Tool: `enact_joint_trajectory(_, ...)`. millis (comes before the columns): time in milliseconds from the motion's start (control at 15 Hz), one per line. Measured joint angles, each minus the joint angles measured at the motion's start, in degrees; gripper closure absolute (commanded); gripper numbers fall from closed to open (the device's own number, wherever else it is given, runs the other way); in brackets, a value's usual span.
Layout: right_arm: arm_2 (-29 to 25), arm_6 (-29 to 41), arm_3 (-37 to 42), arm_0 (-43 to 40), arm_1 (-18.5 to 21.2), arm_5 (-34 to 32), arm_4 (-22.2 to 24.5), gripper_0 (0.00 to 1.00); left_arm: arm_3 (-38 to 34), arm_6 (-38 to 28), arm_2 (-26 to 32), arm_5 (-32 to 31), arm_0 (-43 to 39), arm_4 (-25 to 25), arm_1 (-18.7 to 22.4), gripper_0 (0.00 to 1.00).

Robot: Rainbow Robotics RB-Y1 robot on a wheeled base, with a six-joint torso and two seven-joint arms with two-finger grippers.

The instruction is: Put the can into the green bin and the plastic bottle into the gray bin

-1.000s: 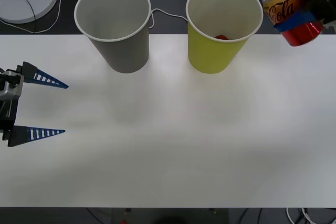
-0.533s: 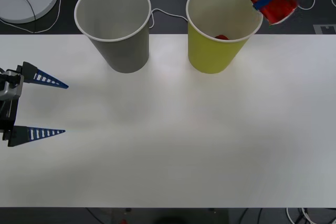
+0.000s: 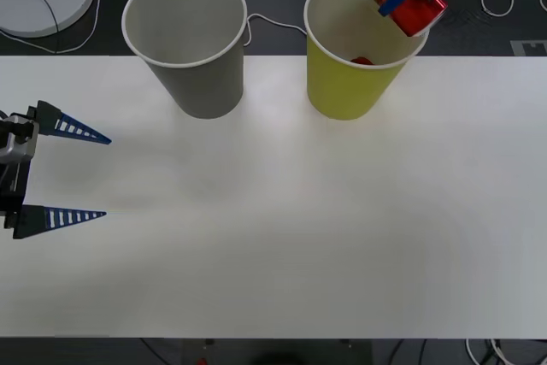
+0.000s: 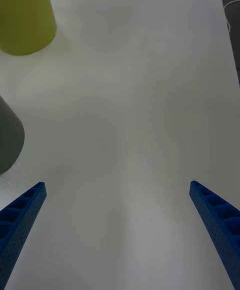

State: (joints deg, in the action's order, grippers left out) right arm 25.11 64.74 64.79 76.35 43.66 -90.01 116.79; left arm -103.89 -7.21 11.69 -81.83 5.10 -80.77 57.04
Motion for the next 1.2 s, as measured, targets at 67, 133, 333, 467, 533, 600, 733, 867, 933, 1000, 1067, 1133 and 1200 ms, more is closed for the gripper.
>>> enact_joint_trajectory(67, 0.33, 0.09, -0.08, 0.02, -0.31, 0.00, 0.27, 0.87, 0.00, 0.00, 0.00, 0.00, 0.00, 0.00, 0.00, 0.00)
enact_joint_trajectory(133, 0.45, 0.11, -0.07, 0.03, -0.57, 0.00, 0.48, 0.60, 0.00, 0.00, 0.00, 0.00, 0.00, 0.00, 0.00, 0.00)
enact_joint_trajectory(333, 0.47, -0.03, -0.07, 0.03, -0.93, 0.00, 0.55, 0.00, 0.00, 0.00, 0.00, 0.00, 0.00, 0.00, 0.00, 0.00)
enact_joint_trajectory(467, 0.42, -0.12, -0.04, 0.03, -0.90, 0.00, 0.52, 0.00, 0.00, 0.00, 0.00, 0.00, 0.00, 0.00, 0.00, 0.00)
enact_joint_trajectory(533, 0.40, -0.08, -0.04, 0.03, -0.76, 0.00, 0.32, 0.00, 0.00, 0.00, 0.00, 0.00, 0.00, 0.00, 0.00, 0.00)
enact_joint_trajectory(600, 0.39, -0.10, -0.04, 0.03, -0.52, 0.00, -0.06, 0.00, 0.00, 0.00, 0.00, 0.00, 0.00, 0.00, 0.00, 0.00)
enact_joint_trajectory(733, 0.39, -0.48, 0.10, 0.08, 1.08, 0.00, -2.67, 0.00, 0.00, 0.00, 0.00, 0.00, 0.00, 0.00, 0.00, 0.00)
enact_joint_trajectory(867, 0.21, -1.25, 1.05, -0.01, 4.28, 0.00, -7.24, 0.00, 0.00, 0.00, 0.00, 0.00, 0.00, 0.00, 0.00, 0.00)
enact_joint_trajectory(933, -0.24, -1.83, 1.55, -0.34, 5.81, 0.00, -9.40, 0.00, 0.00, 0.00, 0.00, 0.00, 0.00, 0.00, 0.00, 0.00)
enact_joint_trajectory(1000, -1.42, -2.74, 2.37, -1.19, 7.18, 0.00, -11.45, 0.00, 0.00, 0.00, 0.00, 0.00, 0.00, 0.00, 0.00, 0.00)
enact_joint_trajectory(1067, -3.04, -4.79, 3.24, -2.57, 8.61, 0.00, -13.09, 0.00, 0.00, 0.00, 0.00, 0.00, 0.00, 0.00, 0.00, 0.00)
enact_joint_trajectory(1133, -4.91, -7.15, 3.88, -3.94, 10.04, 0.00, -14.93, 0.00, 0.00, 0.00, 0.00, 0.00, 0.00, 0.00, 0.00, 0.00)
enact_joint_trajectory(1200, -6.51, -9.45, 4.39, -5.26, 11.26, 0.00, -16.77, 0.00, 0.00, 0.00, 0.00, 0.00, 0.00, 0.00, 0.00, 0.00)
